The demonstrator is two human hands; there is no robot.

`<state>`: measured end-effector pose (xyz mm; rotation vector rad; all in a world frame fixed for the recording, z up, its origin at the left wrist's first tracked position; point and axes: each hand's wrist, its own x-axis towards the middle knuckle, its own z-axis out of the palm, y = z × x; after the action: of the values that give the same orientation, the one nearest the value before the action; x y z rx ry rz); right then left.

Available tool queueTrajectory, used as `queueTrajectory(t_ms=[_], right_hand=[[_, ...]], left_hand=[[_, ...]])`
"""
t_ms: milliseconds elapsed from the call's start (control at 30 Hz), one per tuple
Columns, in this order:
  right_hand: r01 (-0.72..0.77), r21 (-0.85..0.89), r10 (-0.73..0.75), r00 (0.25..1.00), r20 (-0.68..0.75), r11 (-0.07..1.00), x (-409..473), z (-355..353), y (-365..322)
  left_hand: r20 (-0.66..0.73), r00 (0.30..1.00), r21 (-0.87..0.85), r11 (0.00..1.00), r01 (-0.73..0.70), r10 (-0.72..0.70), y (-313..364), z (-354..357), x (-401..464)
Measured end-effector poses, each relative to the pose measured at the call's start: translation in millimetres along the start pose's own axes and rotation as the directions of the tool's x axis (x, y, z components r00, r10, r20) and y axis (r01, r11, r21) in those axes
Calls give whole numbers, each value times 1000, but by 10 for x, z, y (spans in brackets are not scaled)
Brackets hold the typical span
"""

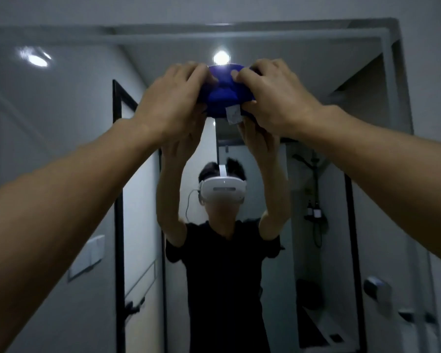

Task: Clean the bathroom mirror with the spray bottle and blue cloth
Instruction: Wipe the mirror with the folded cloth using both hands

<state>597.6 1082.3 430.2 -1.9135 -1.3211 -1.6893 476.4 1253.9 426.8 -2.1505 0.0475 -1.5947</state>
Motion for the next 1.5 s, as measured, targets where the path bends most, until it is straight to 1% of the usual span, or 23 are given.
queueTrajectory(t_ms=[167, 300, 400, 533, 633, 767, 833, 933, 1033, 1133, 1300, 1433, 1500], right_hand=[[30, 41, -33, 998, 62, 999, -621, 91, -255], [31, 36, -35, 991, 126, 999, -1167, 215, -532], [33, 67, -44, 983, 179, 997, -1616, 283, -713], [26, 81, -44, 973, 228, 996, -2160, 395, -921], [2, 78, -23, 959, 281, 997, -2528, 482, -1083], [19, 76, -37, 972, 234, 997, -2953, 598, -1260], [-6, 108, -20, 972, 236, 994, -3153, 650, -1339], [-66, 160, 18, 959, 284, 985, -3503, 733, -1452], [-87, 191, 17, 940, 341, 978, -3889, 824, -1597], [-117, 207, 29, 923, 384, 971, -4209, 924, -1751], [-131, 217, 19, 890, 455, 967, -4591, 1087, -1973], [-134, 222, 11, 876, 482, 966, -4710, 1140, -2043], [-124, 222, 0, 874, 486, 967, -4704, 1132, -2027]], left_hand=[[97, 995, 3, 1000, 3, -3, 268, 31, -652], [180, 984, 13, 1000, -23, 20, 471, 73, -1184], [264, 963, -31, 999, -44, 50, 641, 107, -1568], [355, 934, -73, 997, -3, 28, 903, 165, -2108], [367, 930, -79, 997, 19, 11, 1099, 226, -2464], [363, 932, -84, 996, 31, 1, 1317, 296, -2819], [353, 935, -96, 995, 32, 4, 1430, 322, -2990], [346, 938, -147, 989, 35, 19, 1614, 372, -3321], [354, 935, -187, 981, 44, 25, 1790, 464, -3717], [384, 923, -192, 980, 51, 27, 1923, 569, -4076], [469, 883, -211, 966, 150, -34, 2073, 708, -4562], [534, 845, -233, 956, 176, -25, 2088, 760, -4718], [543, 840, -232, 957, 174, -21, 2081, 747, -4692]])
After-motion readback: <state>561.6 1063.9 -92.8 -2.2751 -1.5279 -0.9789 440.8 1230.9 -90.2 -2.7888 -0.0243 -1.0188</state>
